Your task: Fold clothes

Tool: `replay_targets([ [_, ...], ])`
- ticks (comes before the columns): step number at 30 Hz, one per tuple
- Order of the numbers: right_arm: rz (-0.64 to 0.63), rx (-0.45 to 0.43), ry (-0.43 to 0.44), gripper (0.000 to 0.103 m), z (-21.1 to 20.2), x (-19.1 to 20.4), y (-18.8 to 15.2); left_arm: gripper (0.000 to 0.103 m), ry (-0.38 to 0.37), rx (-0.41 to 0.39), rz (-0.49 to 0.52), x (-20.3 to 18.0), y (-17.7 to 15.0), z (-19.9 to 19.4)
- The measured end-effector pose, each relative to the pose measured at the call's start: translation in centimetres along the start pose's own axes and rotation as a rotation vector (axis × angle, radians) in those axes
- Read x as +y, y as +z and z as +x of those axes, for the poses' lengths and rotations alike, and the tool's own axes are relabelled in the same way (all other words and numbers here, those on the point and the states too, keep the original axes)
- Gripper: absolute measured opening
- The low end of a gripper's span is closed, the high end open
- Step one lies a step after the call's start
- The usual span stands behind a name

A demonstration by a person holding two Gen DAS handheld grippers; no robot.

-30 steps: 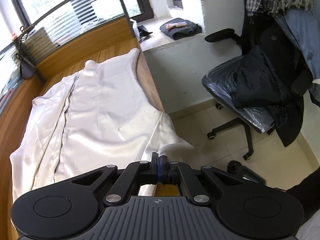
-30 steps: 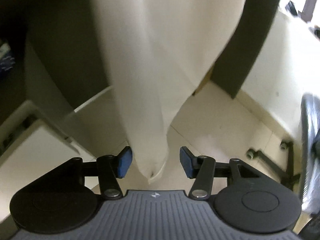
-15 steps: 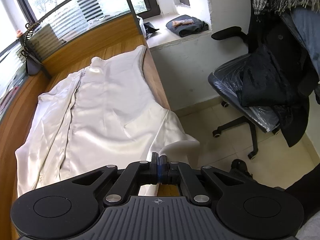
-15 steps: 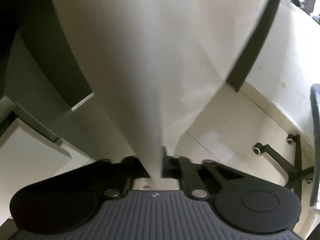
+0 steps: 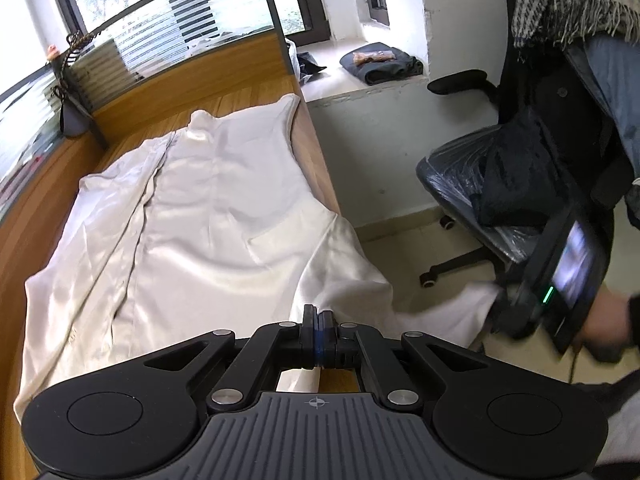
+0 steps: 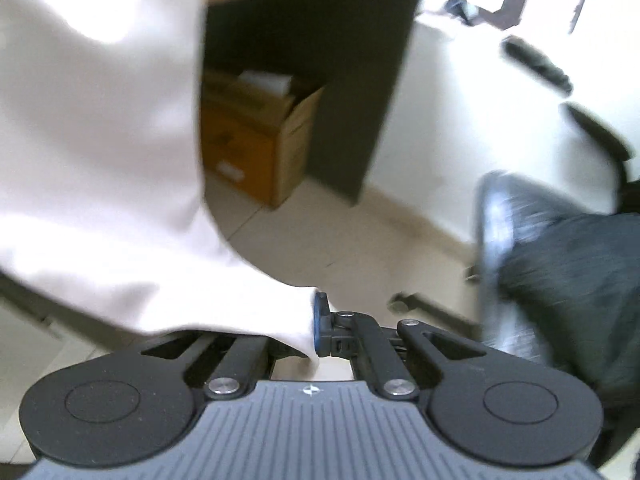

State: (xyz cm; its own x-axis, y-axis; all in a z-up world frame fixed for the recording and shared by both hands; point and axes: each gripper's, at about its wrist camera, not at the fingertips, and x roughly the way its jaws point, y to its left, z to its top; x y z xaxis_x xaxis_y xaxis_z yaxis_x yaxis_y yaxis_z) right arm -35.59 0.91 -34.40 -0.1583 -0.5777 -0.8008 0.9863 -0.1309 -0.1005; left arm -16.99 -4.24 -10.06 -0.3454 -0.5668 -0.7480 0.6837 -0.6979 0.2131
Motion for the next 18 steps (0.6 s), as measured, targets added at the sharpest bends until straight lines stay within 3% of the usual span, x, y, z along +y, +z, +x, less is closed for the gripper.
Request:
replay_targets([
  [11,-0.021,-0.114,-0.159,0.001,-9.7,-7.7,5.2,0.002,-0.044,-0.001,-0.028,1.6,-0.4,-0.3],
  [18,-0.111,-0.246,-0.282,0.001,-15.1,-10.1,13.2,0.002,-0.107,0.017,-0.052,2.6,-2.3,0.0],
])
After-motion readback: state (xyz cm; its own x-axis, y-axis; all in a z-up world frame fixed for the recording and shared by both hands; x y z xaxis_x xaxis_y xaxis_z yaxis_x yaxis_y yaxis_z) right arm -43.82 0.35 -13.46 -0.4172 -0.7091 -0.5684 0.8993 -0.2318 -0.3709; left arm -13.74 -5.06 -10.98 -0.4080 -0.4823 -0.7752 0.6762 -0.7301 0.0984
